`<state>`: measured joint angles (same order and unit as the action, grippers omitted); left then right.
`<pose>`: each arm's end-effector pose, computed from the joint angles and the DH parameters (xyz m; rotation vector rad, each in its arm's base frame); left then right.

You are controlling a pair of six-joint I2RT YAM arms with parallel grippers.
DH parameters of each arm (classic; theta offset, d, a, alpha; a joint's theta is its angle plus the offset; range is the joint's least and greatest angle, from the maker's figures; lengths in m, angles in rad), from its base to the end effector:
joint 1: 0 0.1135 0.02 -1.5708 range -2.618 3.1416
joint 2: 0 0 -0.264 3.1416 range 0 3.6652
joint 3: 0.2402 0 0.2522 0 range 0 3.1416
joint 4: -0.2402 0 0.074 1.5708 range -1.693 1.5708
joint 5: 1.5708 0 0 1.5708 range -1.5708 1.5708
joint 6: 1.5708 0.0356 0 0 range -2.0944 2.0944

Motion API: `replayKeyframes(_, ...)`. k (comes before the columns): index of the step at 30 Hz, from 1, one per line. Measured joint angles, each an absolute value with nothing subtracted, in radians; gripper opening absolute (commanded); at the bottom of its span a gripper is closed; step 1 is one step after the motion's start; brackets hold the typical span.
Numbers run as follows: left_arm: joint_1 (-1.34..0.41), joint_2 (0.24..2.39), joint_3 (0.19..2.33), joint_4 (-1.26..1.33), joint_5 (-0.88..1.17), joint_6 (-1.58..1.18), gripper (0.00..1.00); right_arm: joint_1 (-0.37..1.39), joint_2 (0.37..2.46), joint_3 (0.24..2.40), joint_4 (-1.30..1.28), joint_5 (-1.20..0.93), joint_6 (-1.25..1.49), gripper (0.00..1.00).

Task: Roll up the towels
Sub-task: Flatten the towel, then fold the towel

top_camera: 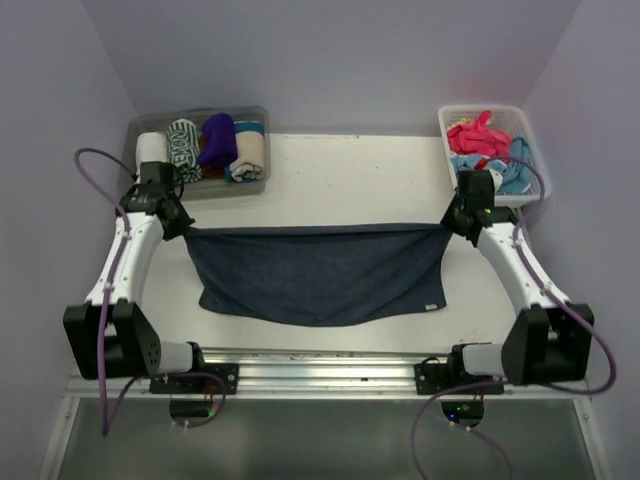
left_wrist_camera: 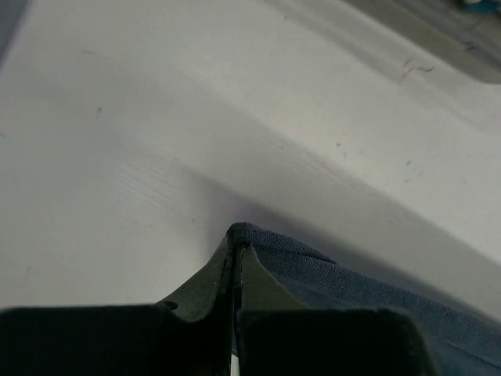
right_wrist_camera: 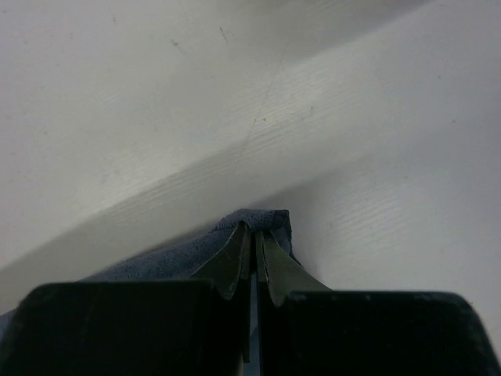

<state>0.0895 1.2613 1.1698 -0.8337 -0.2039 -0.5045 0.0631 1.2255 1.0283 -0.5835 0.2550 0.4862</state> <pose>0.2528 0.0299 0.3154 -0.8034 2.3363 0.0770 0.2597 0.0074 0.2964 0.6076 2.2391 -0.0239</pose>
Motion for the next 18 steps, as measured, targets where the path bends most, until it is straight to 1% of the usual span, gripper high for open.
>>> replayKeyframes(4, 0.089, 1.468, 1.127, -0.758, -0.201, -0.534, 0.00, 0.063, 1.457, 1.045, -0.489, 0.256, 0.486, 0.00)
replayKeyframes(7, 0.089, 1.541, 1.124, -0.720, -0.199, -0.545, 0.00, 0.063, 1.565, 1.093, -0.450, 0.262, 0.486, 0.00)
replayKeyframes(11, 0.089, 1.570, 1.128, -0.671, -0.199, -0.557, 0.00, 0.063, 1.638, 1.170, -0.416, 0.263, 0.485, 0.00)
replayKeyframes(18, 0.092, 1.613, 1.210, -0.644, -0.188, -0.557, 0.00, 0.063, 1.665, 1.226, -0.382, 0.263, 0.486, 0.00)
